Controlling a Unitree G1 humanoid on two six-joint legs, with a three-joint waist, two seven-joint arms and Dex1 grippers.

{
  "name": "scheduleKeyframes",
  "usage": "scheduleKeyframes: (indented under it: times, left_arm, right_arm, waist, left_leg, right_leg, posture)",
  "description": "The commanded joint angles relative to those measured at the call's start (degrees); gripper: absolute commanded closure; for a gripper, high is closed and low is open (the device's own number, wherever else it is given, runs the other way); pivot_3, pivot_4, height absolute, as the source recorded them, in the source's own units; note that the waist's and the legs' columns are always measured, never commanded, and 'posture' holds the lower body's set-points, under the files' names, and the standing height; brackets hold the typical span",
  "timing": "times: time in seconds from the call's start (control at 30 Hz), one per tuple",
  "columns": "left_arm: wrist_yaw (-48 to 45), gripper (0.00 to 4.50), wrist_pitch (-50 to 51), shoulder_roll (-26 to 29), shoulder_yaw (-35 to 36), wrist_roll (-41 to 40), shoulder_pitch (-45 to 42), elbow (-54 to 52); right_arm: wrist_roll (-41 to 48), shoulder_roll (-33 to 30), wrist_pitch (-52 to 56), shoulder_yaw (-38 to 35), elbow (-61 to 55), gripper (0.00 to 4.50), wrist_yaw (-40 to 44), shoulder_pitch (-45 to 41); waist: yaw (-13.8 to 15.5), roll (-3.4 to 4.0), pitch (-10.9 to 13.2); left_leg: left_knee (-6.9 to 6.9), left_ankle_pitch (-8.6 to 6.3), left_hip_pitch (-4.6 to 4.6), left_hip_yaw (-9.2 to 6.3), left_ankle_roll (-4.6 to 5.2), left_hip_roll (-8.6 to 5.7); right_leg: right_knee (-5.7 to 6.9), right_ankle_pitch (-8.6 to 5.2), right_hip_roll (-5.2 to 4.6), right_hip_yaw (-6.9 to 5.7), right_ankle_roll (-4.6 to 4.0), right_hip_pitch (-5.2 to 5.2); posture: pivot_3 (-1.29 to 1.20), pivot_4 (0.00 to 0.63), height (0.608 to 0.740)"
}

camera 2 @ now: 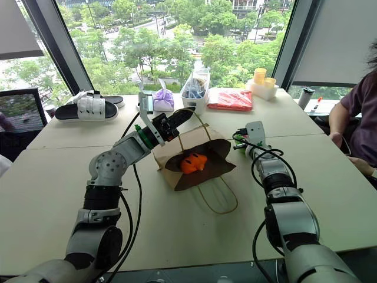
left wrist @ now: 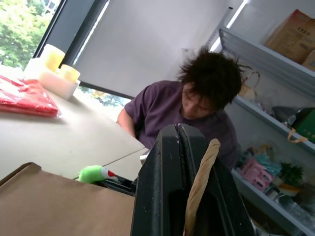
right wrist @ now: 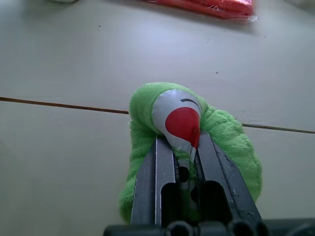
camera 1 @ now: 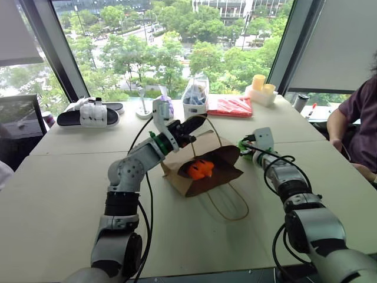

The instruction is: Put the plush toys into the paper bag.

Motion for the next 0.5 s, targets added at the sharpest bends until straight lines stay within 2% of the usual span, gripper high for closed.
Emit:
scheduleKeyframes:
  times: [0.03, 0.13, 0.23, 0.33, 0.43, 0.5]
  left_arm:
    - [-0.43, 4.50, -1.31, -0.45, 1.30, -1.51, -2.73, 0.35]
    - [-0.10, 4.50, -0.37, -1.41, 3.21, -4.05, -5.28, 2.78]
    - [-1.48, 4.50, 0.97, -1.04, 3.74, -5.40, -6.54, 4.32]
    - [-2.64, 4.50, 1.51, -0.60, 3.56, -5.50, -7.18, 5.40]
    - [-2.75, 4.50, 1.50, -1.35, 3.83, -5.59, -7.80, 6.36]
    - [-2.44, 4.50, 1.52, -1.91, 4.05, -5.90, -7.95, 6.55]
  right_arm:
    - [6.10, -4.74, 9.82, -4.99, -30.46, 4.45, 4.44, 9.55]
    - [18.94, -12.00, 25.46, -9.52, -58.24, 4.45, 14.47, 21.83]
    - [30.43, -17.81, 35.86, -13.37, -73.46, 4.45, 21.28, 29.22]
    - [39.64, -19.47, 43.96, -16.88, -81.35, 4.45, 21.62, 32.09]
    - [46.15, -17.22, 48.88, -16.45, -87.18, 4.45, 18.44, 32.87]
    - [47.06, -13.86, 49.82, -14.17, -88.24, 4.45, 14.70, 31.80]
  waist:
    - [0.23, 0.01, 0.00]
    - [0.51, 0.05, 0.02]
    - [0.16, 0.04, 0.03]
    - [-0.19, 0.00, 0.04]
    - [0.21, 0.00, 0.04]
    - [0.40, -0.04, 0.04]
  left_leg:
    - [-0.03, 0.00, -0.01, -0.02, 0.00, 0.01]
    - [-0.03, -0.03, -0.07, -0.15, 0.05, 0.02]
    - [0.00, -0.09, -0.05, -0.06, 0.14, 0.02]
    - [0.09, -0.35, 0.25, -0.01, 0.61, 0.10]
    - [0.16, -0.35, 0.36, -0.02, 0.62, 0.12]
    - [0.22, -0.35, 0.33, -0.04, 0.62, 0.11]
  right_leg:
    - [-0.02, 0.00, 0.00, 0.00, 0.00, -0.01]
    - [0.00, -0.01, 0.01, -0.07, 0.03, -0.04]
    - [-0.08, -0.02, 0.01, -0.05, 0.05, 0.05]
    - [-0.09, -0.03, 0.07, -0.06, 0.05, 0.34]
    - [-0.08, -0.03, 0.09, -0.07, 0.04, 0.50]
    - [-0.09, -0.03, 0.08, -0.07, 0.04, 0.51]
  posture:
    - [0.00, 0.150, 0.740]
    - [0.00, 0.150, 0.740]
    - [0.00, 0.150, 0.740]
    - [0.00, 0.150, 0.740]
    - [0.00, 0.150, 0.740]
    - [0.00, 0.150, 0.740]
